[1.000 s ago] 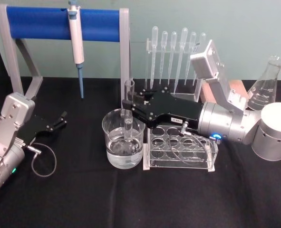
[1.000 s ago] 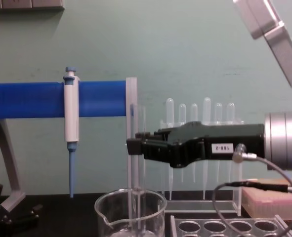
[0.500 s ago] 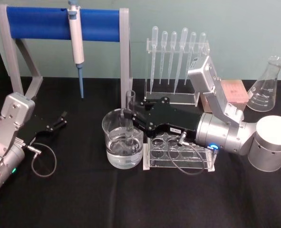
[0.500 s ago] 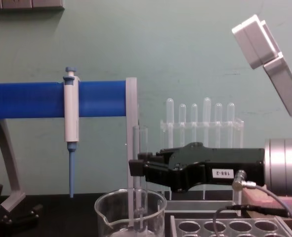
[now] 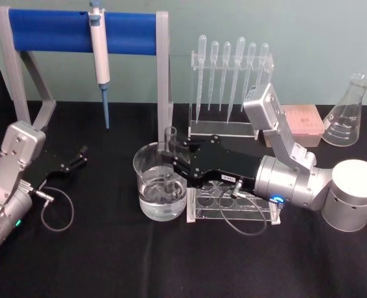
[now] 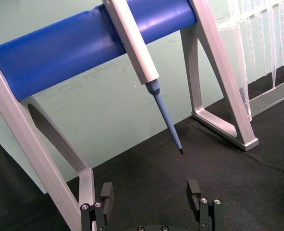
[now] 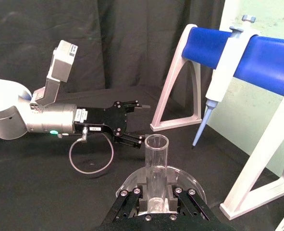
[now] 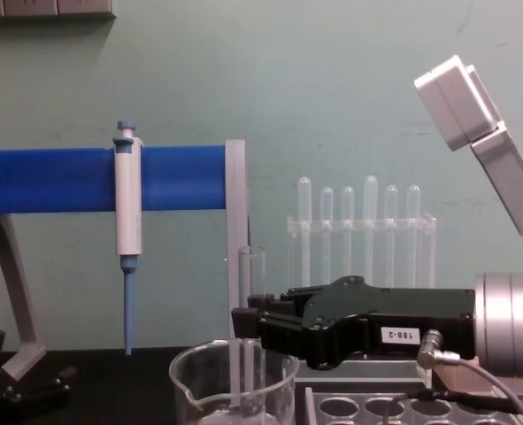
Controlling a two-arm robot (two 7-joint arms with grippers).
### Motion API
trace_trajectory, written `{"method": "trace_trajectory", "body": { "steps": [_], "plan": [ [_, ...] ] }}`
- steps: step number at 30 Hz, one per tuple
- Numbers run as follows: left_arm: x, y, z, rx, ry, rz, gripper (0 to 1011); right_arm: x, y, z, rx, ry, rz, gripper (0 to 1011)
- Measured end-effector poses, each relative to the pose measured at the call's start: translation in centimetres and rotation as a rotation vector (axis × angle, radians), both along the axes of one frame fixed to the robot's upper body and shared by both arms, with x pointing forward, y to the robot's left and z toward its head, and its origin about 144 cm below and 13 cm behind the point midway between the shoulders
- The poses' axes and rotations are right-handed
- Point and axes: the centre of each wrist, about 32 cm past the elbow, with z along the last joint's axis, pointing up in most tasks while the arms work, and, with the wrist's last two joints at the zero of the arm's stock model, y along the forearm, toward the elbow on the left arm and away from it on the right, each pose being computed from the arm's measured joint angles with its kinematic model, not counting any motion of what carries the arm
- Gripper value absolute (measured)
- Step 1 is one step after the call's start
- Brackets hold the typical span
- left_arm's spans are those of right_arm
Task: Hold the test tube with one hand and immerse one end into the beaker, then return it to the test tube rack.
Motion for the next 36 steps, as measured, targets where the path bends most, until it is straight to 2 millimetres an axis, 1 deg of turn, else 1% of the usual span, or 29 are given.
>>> {"method": "trace_trajectory", "body": {
  "steps": [17, 36],
  "plan": [
    [0.0, 0.0, 0.0, 0.0, 0.0, 0.0, 1000, 0.0, 0.1, -0.9, -0.007, -0.002, -0.011, 222],
    [0.0, 0.0, 0.0, 0.0, 0.0, 0.0, 1000, 0.0, 0.1, -1.1, -0.013, -0.001, -0.019, 222]
  ]
}}
